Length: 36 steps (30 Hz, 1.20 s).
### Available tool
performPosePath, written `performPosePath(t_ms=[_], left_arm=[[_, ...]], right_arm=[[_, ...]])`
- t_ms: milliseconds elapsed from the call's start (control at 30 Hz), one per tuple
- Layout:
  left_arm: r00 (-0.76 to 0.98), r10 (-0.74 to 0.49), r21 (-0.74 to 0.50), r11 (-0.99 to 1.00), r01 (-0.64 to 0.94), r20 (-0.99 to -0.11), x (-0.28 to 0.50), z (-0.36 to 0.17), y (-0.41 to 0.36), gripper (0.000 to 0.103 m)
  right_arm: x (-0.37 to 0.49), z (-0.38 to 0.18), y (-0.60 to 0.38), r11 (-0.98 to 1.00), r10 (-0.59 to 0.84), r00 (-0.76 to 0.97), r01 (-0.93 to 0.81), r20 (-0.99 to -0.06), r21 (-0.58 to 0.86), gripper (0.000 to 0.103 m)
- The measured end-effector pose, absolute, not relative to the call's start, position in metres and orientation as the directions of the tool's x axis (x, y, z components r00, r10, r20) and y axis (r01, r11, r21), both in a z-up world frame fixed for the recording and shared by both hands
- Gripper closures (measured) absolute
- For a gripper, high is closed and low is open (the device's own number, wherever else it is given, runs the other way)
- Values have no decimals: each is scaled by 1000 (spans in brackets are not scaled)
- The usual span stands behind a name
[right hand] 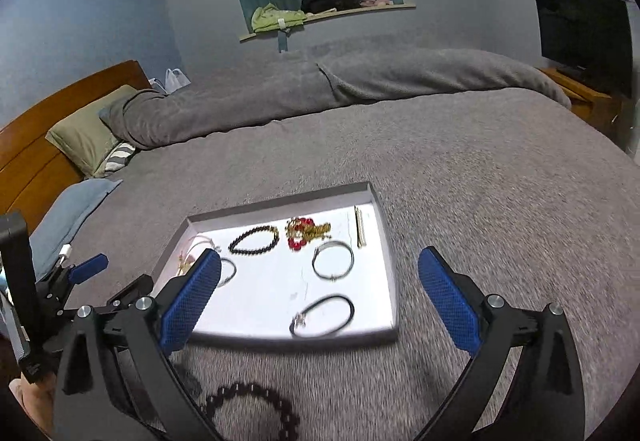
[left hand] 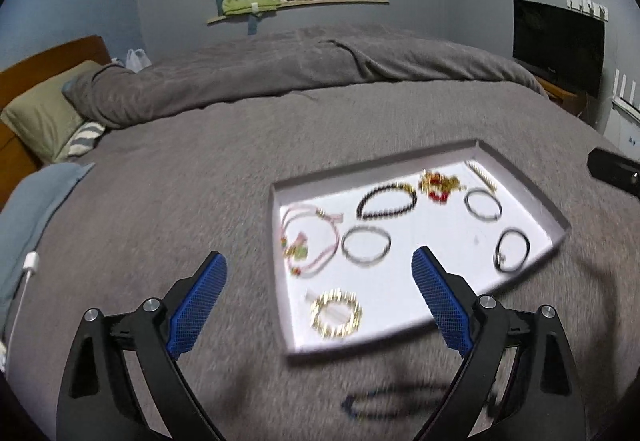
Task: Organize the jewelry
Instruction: 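Withdraw both open tools back to the last two bracelets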
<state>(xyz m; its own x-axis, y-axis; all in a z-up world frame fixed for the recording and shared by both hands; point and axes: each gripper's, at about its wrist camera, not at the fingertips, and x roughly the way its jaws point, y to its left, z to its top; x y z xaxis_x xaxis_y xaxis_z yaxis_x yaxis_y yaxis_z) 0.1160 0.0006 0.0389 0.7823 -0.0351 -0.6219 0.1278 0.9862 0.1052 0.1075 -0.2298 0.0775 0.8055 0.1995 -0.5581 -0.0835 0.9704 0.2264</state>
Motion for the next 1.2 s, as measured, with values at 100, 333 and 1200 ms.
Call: performPosePath(t_ms=[100,333,1200], left_arm=[[774,-34,100,987,126,-632,102,33,6,10],[785,-38,108,985,133,-619,72,31,8,10],[683,-85,68,979,194,-725,59,-24,15,10]], right_arm=[[91,69,-230,972,201,801,-90,-564,219,6],[66,46,-228,974,209,777,-114,-594,193,6],[44,1,-213,978,202,713,-178,-671,106,6]])
